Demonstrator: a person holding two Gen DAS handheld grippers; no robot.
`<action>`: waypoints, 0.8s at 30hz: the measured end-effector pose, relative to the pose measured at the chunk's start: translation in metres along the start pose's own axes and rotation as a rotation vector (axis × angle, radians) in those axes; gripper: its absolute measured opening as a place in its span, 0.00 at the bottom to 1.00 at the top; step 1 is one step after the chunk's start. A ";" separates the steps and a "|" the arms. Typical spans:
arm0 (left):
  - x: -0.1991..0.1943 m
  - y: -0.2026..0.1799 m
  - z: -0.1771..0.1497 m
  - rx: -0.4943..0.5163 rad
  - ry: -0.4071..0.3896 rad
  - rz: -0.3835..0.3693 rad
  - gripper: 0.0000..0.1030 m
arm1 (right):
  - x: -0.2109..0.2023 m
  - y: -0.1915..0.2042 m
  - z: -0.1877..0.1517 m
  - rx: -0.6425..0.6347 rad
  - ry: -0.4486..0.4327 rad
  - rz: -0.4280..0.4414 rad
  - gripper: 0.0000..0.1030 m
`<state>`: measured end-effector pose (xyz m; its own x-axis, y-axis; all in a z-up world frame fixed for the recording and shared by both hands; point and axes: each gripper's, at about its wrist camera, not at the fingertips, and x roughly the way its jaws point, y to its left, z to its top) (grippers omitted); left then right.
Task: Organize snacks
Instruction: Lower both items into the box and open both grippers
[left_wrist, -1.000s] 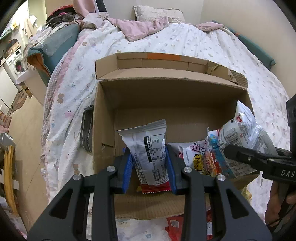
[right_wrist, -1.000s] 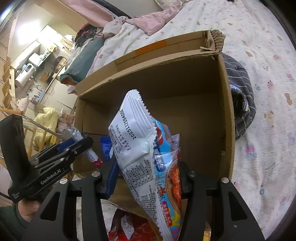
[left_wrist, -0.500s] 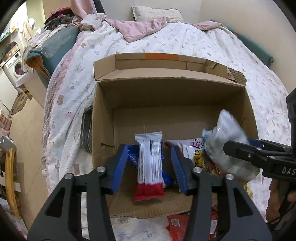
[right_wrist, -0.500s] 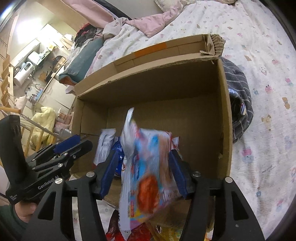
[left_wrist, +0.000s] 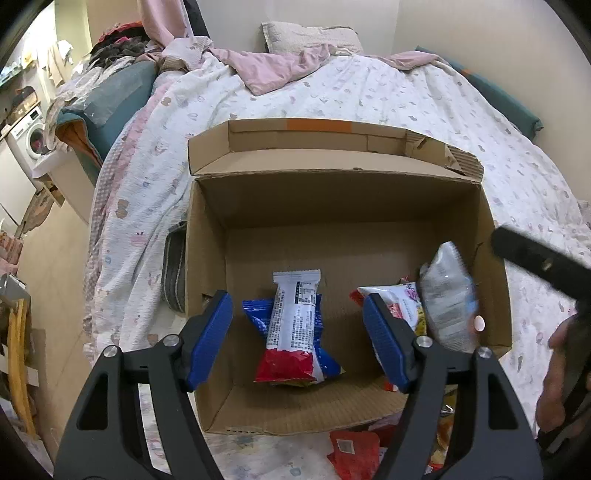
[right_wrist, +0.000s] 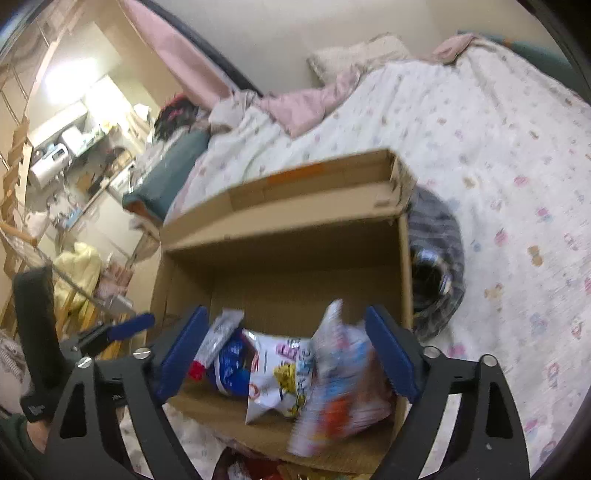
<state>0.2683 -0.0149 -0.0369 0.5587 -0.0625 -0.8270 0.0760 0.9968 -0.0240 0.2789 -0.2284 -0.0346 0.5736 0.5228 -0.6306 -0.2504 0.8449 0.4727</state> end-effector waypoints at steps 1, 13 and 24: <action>0.000 0.000 0.000 0.000 0.000 0.002 0.68 | -0.002 0.000 0.001 0.002 -0.010 0.002 0.89; -0.012 0.005 0.000 -0.031 -0.042 0.010 0.68 | -0.005 0.001 0.002 -0.006 -0.015 -0.026 0.89; -0.046 0.006 -0.016 -0.047 -0.069 0.001 0.68 | -0.038 0.002 -0.010 0.050 -0.036 -0.019 0.89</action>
<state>0.2294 -0.0053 -0.0077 0.6147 -0.0631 -0.7862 0.0372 0.9980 -0.0509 0.2489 -0.2457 -0.0164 0.6060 0.5013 -0.6176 -0.2003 0.8476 0.4914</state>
